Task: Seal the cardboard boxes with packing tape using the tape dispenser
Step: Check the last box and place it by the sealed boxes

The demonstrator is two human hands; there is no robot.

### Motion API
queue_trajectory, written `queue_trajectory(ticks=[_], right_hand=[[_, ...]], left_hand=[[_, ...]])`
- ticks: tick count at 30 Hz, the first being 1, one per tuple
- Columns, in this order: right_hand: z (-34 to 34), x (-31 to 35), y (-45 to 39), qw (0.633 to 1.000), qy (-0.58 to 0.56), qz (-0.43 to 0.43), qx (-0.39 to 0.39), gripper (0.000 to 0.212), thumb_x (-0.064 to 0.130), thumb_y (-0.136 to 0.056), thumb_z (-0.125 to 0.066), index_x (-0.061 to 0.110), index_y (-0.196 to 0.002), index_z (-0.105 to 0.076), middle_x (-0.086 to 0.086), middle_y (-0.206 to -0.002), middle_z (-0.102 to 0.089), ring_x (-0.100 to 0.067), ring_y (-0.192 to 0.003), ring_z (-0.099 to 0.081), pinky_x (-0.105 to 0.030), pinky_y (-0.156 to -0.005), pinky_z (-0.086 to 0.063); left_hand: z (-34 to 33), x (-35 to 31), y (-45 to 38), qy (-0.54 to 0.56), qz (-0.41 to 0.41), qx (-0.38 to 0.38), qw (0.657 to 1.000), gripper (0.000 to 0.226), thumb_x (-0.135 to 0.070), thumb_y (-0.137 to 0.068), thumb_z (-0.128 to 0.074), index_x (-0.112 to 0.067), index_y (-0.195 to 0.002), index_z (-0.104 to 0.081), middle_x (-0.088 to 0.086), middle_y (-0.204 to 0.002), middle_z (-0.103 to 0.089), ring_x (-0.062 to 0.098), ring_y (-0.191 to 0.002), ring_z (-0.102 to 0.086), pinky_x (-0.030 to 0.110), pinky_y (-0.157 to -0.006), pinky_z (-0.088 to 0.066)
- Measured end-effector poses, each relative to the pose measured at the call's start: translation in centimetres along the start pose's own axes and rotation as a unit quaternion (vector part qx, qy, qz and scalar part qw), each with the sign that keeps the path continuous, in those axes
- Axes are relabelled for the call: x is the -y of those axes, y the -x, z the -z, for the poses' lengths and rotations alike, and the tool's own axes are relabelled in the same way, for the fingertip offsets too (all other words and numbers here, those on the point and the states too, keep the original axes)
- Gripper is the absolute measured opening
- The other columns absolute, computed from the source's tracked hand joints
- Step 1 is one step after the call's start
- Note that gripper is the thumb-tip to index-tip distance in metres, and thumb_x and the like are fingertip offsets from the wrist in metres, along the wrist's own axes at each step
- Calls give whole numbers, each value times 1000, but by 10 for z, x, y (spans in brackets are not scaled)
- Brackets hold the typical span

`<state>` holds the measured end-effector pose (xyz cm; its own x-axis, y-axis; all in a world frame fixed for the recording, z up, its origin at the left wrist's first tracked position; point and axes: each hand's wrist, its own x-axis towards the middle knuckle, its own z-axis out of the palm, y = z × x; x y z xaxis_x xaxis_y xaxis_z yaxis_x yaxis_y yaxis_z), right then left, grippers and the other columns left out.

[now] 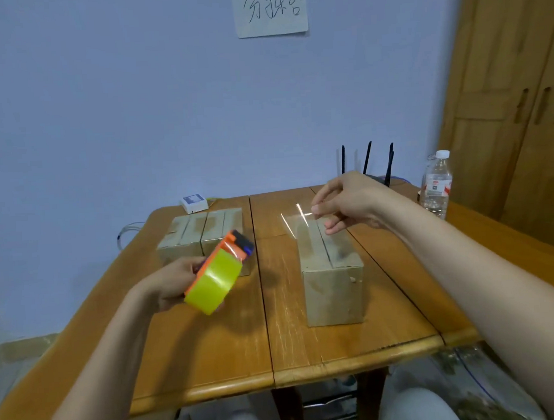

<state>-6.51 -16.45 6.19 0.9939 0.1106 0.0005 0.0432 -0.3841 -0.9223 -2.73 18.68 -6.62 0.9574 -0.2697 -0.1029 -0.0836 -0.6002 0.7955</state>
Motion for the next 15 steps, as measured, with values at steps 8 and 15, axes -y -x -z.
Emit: queue_trajectory(ticks=[8,15], right_hand=[[4,7,8,973,193,101,-71,4,-2,-91,-69,1,-89,-70,-17,-86,-70,-26,-63,-74,-36,-63,-64],[1,5,6,925,318,193,-82,2,15,-88,-77,14,-86,-76,1,-85,-73,-14,-90,-68,-30,-82,-55]], left_hand=[[-27,-15,-17,-348,129,-2,929,56,-42,-73,-86,-20,-119,-66,-2,-110,-66,19,-102,-63,27,-80,-50],[-35,-11,-28,-394,118,-47,910,56,-38,-80,-80,-21,-131,-63,2,-133,-62,21,-113,-61,27,-85,-54]])
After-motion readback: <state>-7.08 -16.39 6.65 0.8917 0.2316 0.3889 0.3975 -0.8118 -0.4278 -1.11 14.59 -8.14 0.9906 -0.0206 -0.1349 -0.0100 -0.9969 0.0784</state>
